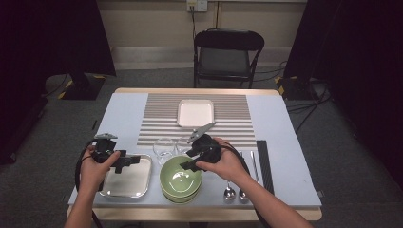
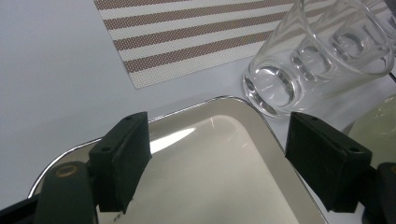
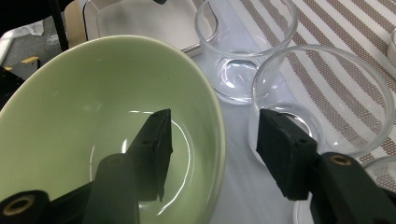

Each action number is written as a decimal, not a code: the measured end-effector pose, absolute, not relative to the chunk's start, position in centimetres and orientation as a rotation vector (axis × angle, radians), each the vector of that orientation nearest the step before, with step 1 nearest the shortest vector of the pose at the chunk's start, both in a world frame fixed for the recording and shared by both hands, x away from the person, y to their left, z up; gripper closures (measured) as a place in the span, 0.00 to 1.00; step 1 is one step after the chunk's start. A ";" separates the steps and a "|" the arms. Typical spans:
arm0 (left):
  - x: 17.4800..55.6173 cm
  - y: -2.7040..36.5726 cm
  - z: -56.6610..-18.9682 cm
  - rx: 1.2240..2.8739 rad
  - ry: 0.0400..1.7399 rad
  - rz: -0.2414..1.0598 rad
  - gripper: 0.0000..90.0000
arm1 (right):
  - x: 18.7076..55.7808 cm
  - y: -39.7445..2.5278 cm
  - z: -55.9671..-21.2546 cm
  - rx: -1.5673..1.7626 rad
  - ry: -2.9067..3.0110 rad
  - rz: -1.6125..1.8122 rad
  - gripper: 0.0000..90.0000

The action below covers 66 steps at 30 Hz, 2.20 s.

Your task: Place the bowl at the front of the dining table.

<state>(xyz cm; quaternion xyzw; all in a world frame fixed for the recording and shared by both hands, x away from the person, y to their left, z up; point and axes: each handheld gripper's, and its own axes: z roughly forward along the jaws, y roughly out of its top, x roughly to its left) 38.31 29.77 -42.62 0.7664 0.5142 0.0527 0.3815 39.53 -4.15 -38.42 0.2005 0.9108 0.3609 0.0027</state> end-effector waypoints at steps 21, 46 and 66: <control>38.3 29.8 -42.6 1.960 1.310 0.138 0.25 | 39.4 -3.7 -39.3 0.681 2.894 1.123 0.70; 38.4 29.8 -42.7 1.963 1.313 0.133 0.25 | 39.5 -4.0 -39.0 0.697 2.896 1.080 0.92; 38.5 29.7 -42.9 1.972 1.307 0.128 0.25 | 40.0 -4.0 -37.9 0.733 2.936 1.073 0.93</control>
